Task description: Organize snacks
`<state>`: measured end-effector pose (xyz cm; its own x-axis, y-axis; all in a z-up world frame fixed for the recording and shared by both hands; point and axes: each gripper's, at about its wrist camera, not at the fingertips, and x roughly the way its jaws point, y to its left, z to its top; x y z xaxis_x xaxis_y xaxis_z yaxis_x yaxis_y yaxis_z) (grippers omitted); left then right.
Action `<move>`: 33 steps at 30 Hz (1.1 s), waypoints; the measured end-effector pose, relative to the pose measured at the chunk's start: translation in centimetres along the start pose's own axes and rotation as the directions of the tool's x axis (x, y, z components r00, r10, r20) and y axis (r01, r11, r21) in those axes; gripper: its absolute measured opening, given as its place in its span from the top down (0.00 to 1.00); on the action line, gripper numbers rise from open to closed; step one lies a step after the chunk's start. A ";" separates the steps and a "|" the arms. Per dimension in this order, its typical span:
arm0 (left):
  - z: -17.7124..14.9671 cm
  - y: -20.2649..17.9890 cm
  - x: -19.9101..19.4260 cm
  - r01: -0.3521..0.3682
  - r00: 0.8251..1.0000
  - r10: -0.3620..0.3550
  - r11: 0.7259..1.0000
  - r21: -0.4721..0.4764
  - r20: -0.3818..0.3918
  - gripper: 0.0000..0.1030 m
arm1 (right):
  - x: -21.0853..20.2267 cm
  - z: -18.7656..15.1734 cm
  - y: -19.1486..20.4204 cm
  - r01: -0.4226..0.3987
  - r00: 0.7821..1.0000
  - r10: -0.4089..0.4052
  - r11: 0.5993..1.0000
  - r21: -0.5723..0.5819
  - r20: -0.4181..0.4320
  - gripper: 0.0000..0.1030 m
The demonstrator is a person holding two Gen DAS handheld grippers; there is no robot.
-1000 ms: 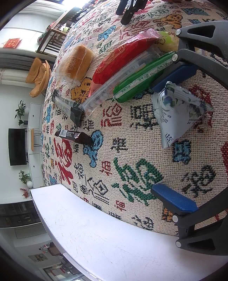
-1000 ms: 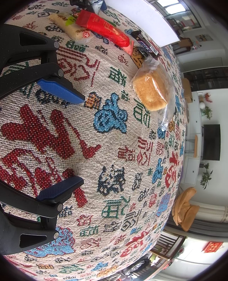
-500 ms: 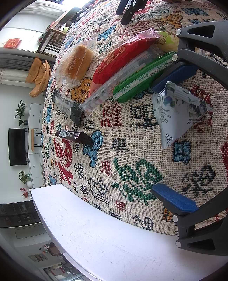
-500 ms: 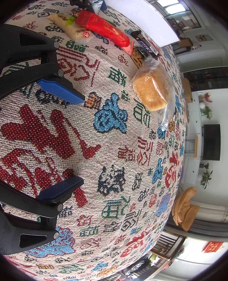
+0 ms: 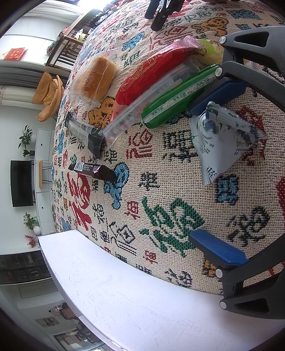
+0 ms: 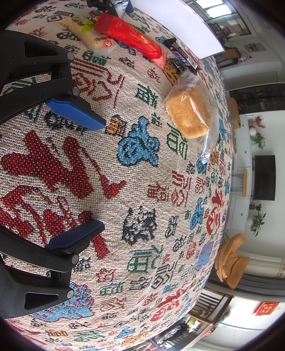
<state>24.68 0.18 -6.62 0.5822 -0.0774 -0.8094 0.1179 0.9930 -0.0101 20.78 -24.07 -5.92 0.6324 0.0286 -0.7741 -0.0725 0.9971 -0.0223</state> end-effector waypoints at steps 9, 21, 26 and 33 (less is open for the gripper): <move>0.0 0.0 0.0 0.000 1.000 0.000 1.000 0.000 0.000 0.00 | -0.1 0.0 0.0 -0.001 1.000 0.001 1.000 0.000 0.000 0.16; -2.7 0.3 -2.1 -0.021 0.996 0.018 0.999 -0.032 -0.087 0.00 | 0.0 0.0 0.0 -0.015 1.000 0.015 1.000 0.011 -0.004 0.14; -4.3 0.4 -3.0 -0.067 0.996 0.063 0.995 -0.072 -0.064 0.00 | 0.3 0.3 0.4 -0.021 1.000 0.021 1.000 0.005 -0.018 0.10; -4.1 0.5 -2.8 -0.063 0.997 0.059 0.995 -0.081 -0.051 0.00 | -2.5 4.8 7.9 -0.359 0.928 0.350 0.932 -0.055 -0.124 0.13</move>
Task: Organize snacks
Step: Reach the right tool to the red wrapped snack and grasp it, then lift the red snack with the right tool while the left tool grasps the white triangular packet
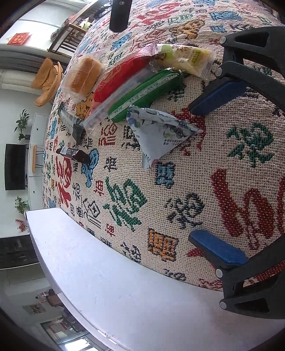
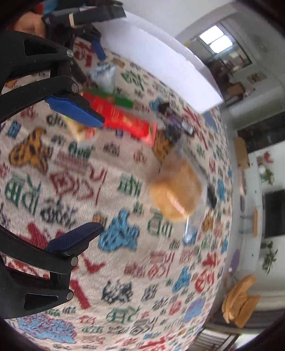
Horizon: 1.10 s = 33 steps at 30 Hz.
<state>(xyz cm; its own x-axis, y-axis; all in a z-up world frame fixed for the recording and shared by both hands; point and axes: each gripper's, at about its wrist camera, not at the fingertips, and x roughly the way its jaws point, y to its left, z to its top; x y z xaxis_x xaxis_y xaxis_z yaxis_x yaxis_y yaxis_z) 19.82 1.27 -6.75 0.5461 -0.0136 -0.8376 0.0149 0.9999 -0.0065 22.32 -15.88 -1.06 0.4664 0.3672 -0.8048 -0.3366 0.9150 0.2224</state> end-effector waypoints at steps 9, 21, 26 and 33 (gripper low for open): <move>-0.1 0.0 0.0 0.000 1.000 0.000 1.000 -0.001 0.002 0.00 | 8.4 4.6 5.1 -0.061 0.957 0.058 0.998 -0.002 -0.283 0.62; 0.0 0.0 0.0 -0.001 1.000 0.001 1.000 -0.002 0.004 0.00 | 0.2 2.4 2.0 -0.113 0.989 0.119 0.991 0.071 -0.092 0.84; 0.0 0.0 0.0 -0.001 1.000 0.001 1.000 -0.002 0.004 0.00 | -1.4 -2.7 -2.6 0.107 0.990 -0.106 0.994 0.001 -0.092 0.84; 0.1 0.0 0.0 0.003 1.000 -0.003 1.000 -0.003 0.003 0.00 | -1.3 -7.8 -5.0 0.136 0.989 -0.136 0.991 0.001 0.058 0.49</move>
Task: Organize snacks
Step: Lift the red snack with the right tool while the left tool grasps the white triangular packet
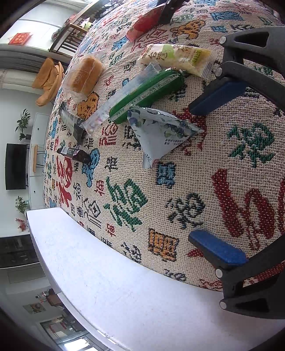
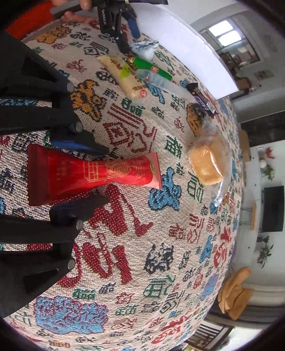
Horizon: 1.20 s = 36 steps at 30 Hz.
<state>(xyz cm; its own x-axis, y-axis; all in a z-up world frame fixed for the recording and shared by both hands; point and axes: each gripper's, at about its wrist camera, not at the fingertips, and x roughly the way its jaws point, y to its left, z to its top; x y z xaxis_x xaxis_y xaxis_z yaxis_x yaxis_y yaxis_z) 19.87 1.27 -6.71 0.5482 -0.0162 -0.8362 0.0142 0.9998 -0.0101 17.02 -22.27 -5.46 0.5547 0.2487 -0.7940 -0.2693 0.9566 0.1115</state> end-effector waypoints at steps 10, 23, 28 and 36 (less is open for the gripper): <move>0.3 0.0 -2.7 0.105 0.988 -0.104 0.994 -0.006 0.117 0.00 | 0.8 -1.1 1.9 0.083 0.996 -0.080 0.994 -0.067 0.041 0.19; 2.1 -1.5 0.1 0.115 0.988 -0.123 0.990 0.086 0.089 0.55 | 0.7 -1.0 2.3 0.093 0.995 -0.090 0.993 -0.073 0.043 0.19; 1.7 -0.2 -1.2 0.179 0.973 -0.182 0.983 0.033 0.141 0.56 | 0.7 -1.0 2.3 0.092 0.995 -0.089 0.993 -0.072 0.043 0.19; 0.6 1.8 -6.0 0.266 0.933 -0.246 0.963 -0.044 0.263 0.56 | 0.4 -0.1 1.5 0.000 0.999 -0.004 0.998 -0.068 -0.048 0.18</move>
<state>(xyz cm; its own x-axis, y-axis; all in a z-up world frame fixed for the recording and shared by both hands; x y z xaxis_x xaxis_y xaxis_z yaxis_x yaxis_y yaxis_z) 17.15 3.21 -1.36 0.7275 -0.2628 -0.6337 0.1227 0.9587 -0.2567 16.79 -20.70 -5.65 0.5169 0.2374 -0.8224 -0.3223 0.9441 0.0700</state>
